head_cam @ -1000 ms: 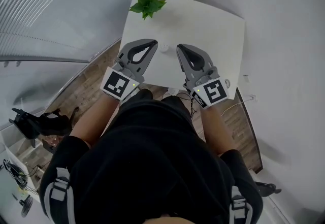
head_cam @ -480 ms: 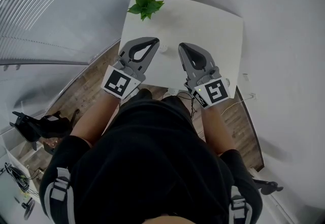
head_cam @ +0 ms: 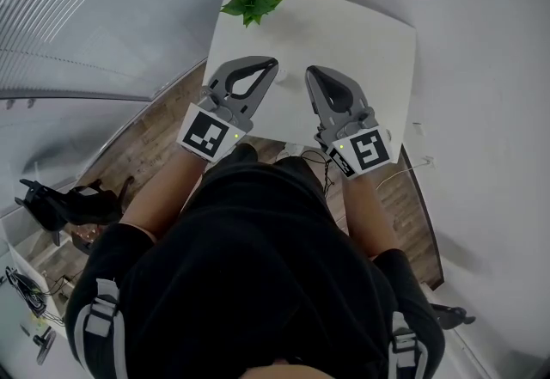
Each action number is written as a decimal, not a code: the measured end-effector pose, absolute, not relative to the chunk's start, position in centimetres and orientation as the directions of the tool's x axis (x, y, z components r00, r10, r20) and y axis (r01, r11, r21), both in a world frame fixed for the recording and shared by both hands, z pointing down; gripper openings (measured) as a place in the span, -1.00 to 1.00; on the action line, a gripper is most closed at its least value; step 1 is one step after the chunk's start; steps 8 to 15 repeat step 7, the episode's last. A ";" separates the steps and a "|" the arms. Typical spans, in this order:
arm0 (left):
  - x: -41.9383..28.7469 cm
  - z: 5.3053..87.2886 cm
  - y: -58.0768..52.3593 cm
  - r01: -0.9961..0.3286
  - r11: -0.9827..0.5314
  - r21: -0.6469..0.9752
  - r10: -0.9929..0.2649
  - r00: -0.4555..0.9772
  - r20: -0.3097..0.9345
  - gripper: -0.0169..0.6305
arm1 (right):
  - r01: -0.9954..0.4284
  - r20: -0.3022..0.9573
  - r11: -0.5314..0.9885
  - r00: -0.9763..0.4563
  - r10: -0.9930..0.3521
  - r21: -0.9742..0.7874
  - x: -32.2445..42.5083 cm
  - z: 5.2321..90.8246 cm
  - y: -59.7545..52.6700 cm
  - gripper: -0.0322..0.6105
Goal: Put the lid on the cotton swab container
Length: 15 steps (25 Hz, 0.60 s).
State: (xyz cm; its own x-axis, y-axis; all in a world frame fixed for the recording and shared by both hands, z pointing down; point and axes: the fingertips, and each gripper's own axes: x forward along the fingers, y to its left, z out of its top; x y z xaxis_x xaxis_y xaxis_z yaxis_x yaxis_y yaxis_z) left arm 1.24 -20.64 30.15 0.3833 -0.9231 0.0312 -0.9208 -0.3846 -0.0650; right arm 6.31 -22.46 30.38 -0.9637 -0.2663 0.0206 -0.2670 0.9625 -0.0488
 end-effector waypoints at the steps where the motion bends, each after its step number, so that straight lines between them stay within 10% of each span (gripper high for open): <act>1: 1.2 30.1 -20.6 -0.922 -0.383 -0.062 -0.924 0.382 0.029 -0.92 | -0.265 0.021 0.963 -0.964 -0.265 -0.047 6.3 30.3 -22.4 -0.87; 15: 1.1 30.3 -20.4 -0.925 -0.376 -0.059 -0.926 0.375 0.037 -0.92 | -0.264 0.022 0.963 -0.964 -0.263 -0.051 6.5 30.4 -22.1 -0.87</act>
